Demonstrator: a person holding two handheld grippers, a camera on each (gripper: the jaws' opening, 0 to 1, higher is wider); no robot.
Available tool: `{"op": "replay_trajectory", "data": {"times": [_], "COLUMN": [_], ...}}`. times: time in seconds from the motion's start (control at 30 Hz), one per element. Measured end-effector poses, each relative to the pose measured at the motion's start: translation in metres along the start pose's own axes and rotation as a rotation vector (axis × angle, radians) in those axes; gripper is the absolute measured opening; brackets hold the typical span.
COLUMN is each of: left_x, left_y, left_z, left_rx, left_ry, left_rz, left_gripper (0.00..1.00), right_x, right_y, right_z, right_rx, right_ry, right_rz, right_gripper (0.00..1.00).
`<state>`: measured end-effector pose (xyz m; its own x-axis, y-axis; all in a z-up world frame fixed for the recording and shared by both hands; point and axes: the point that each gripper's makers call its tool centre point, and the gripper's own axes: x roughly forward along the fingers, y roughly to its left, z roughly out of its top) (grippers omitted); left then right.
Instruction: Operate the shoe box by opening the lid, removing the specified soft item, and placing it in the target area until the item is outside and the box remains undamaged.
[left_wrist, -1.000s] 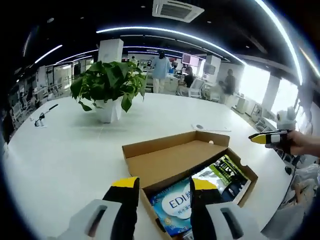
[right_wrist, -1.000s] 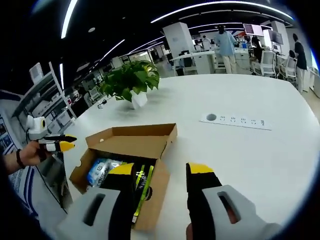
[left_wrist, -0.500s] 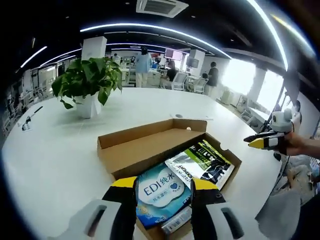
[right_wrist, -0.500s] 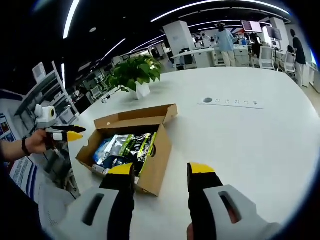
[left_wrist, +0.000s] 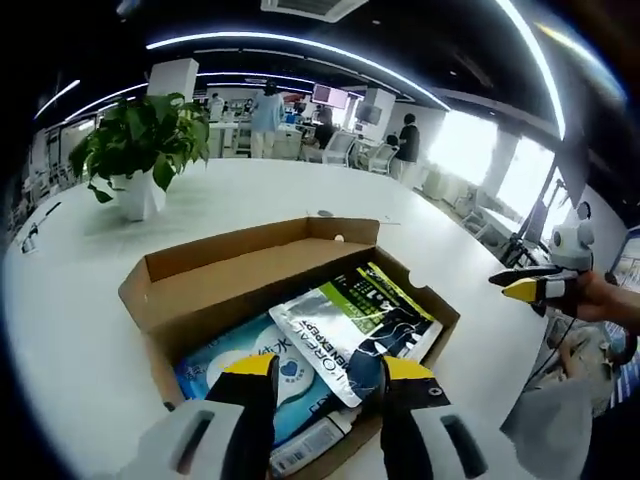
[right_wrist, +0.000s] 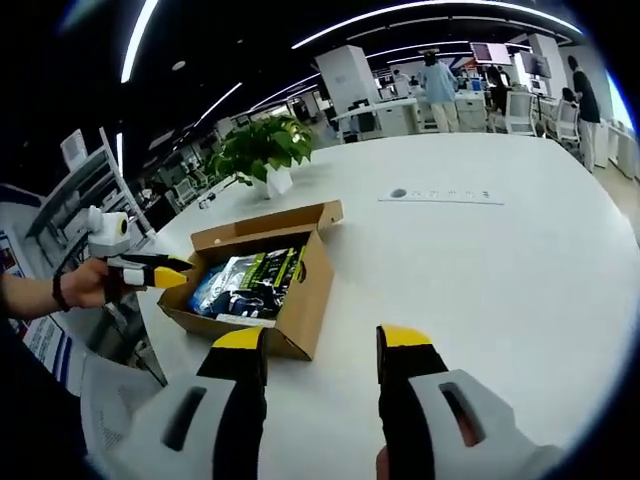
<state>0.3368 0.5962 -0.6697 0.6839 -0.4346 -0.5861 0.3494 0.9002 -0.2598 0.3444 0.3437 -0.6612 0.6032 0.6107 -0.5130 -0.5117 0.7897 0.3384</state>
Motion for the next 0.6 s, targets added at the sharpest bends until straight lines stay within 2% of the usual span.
{"op": "replay_trajectory", "data": {"times": [0.1, 0.27, 0.6], "left_x": [0.005, 0.012, 0.033], "left_y": [-0.001, 0.000, 0.013], "left_z": [0.001, 0.006, -0.010], "left_rx": [-0.028, -0.029, -0.100], "left_ry": [0.003, 0.010, 0.095], "left_rz": [-0.002, 0.002, 0.049], "left_gripper": [0.40, 0.40, 0.38], "right_x": [-0.003, -0.004, -0.007], "right_y": [-0.002, -0.006, -0.004], "right_z": [-0.002, -0.013, -0.016], "right_rx": [0.003, -0.015, -0.003], "right_ry": [-0.003, 0.028, 0.027], "right_rz": [-0.008, -0.022, -0.019], "right_gripper": [0.41, 0.41, 0.41]}}
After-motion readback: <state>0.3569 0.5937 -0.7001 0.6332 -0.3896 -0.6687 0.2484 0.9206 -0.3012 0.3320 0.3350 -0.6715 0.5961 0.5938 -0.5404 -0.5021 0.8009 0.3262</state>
